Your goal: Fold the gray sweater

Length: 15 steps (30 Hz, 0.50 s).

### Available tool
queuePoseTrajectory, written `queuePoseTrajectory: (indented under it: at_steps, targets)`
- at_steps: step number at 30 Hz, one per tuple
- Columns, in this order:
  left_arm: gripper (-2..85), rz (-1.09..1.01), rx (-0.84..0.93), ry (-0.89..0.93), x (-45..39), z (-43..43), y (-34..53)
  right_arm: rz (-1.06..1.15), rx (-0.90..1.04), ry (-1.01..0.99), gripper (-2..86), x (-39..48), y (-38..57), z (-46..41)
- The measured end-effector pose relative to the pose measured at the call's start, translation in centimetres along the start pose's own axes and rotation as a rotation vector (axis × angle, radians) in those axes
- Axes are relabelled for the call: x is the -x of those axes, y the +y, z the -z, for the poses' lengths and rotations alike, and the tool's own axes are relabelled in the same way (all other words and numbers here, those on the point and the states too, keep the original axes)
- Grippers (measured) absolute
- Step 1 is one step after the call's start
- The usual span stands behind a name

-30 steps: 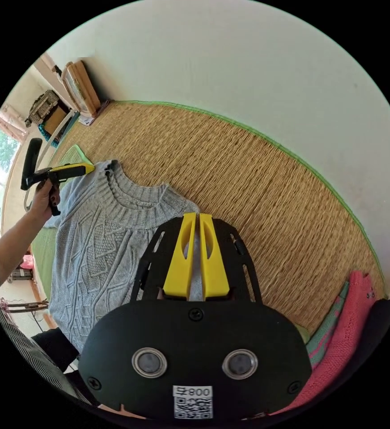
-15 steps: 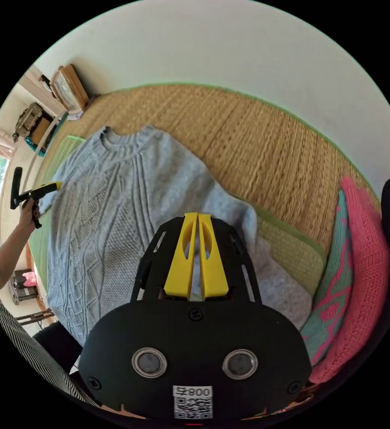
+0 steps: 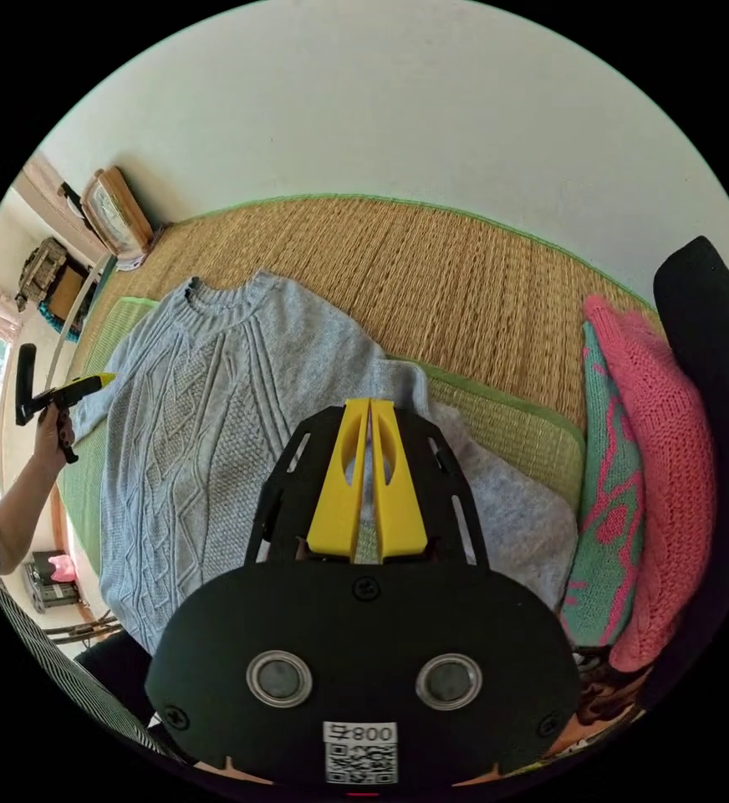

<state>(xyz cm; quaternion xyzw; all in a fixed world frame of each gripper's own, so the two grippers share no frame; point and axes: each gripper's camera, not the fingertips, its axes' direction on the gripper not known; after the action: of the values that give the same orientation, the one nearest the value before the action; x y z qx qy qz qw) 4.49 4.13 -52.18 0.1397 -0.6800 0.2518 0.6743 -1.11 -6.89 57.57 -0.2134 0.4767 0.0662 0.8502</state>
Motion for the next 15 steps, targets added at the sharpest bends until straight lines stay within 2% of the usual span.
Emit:
queuePoseTrajectory:
  at_steps: [2,6,9,12,15]
  targets:
    - [0.1,-0.018,0.042,0.014,-1.9,-1.2,1.4,-0.003,0.012,-0.029,0.0,0.3,1.9,-0.1]
    - [0.1,-0.035,0.259,-0.044,-5.3,-6.4,3.7,0.0,0.165,-0.054,0.1,1.0,5.6,-3.2]
    - [0.2,-0.014,0.263,-0.053,-7.2,-7.2,4.0,-0.035,0.15,-0.079,0.0,0.5,6.8,-3.0]
    - [0.2,-0.1,0.205,-0.059,-10.6,-6.3,4.6,-0.048,0.085,-0.098,0.1,0.2,8.7,-1.0]
    - [0.2,-0.187,0.263,-0.063,-14.5,-7.5,6.1,-0.056,0.089,-0.139,0.1,0.7,12.3,0.0]
